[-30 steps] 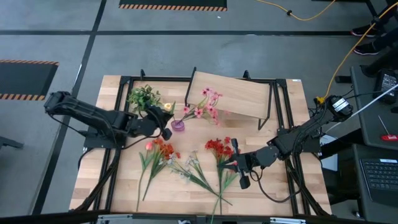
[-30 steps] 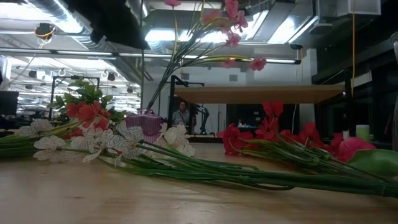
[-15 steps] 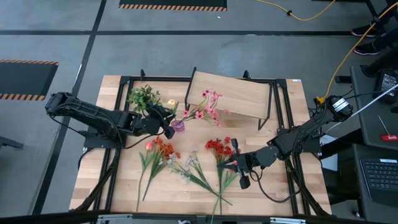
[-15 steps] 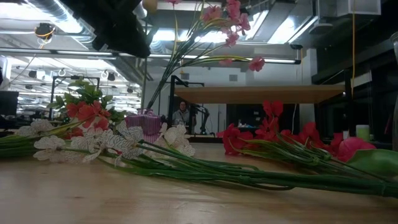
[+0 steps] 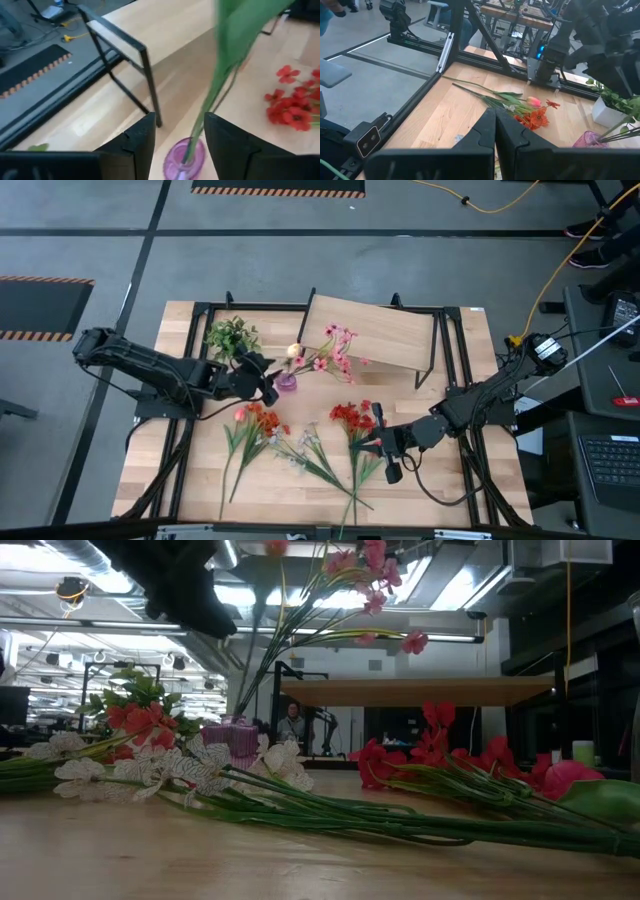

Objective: Pick and place flowers into a vace then onto a shelf
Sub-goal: Put the red flower into the purple vase

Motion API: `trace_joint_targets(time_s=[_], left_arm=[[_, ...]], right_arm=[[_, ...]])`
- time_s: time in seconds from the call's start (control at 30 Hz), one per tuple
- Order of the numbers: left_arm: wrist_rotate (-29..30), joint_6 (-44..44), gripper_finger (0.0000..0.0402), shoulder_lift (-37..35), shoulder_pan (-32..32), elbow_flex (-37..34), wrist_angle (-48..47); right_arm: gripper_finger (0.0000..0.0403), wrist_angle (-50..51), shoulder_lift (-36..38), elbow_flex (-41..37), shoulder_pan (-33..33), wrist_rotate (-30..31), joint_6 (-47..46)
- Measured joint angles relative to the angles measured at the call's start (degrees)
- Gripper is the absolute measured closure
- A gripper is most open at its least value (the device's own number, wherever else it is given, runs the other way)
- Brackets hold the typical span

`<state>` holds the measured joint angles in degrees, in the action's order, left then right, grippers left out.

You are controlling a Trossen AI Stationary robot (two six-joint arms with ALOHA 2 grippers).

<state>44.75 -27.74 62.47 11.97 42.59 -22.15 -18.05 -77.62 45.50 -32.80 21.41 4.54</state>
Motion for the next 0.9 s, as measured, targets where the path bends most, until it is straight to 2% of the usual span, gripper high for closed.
trace_joint_targets(time_s=[0.23, 0.57, 0.9], left_arm=[[1.8, 1.4, 0.0242, -1.2, 1.9, 0.0, -0.8], [1.2, 5.0, 0.0244, -4.5, 9.2, 0.0, -0.6], [-1.2, 9.3, 0.0258, -2.0, 18.8, 0.0, 7.4]], right_arm=[[0.0399, 0.6, 0.0, 0.0, 0.0, 0.0, -0.4], [0.0399, 0.9, 0.0, 0.0, 0.0, 0.0, -1.4], [0.0399, 1.0, 0.0, 0.0, 0.0, 0.0, -1.4]])
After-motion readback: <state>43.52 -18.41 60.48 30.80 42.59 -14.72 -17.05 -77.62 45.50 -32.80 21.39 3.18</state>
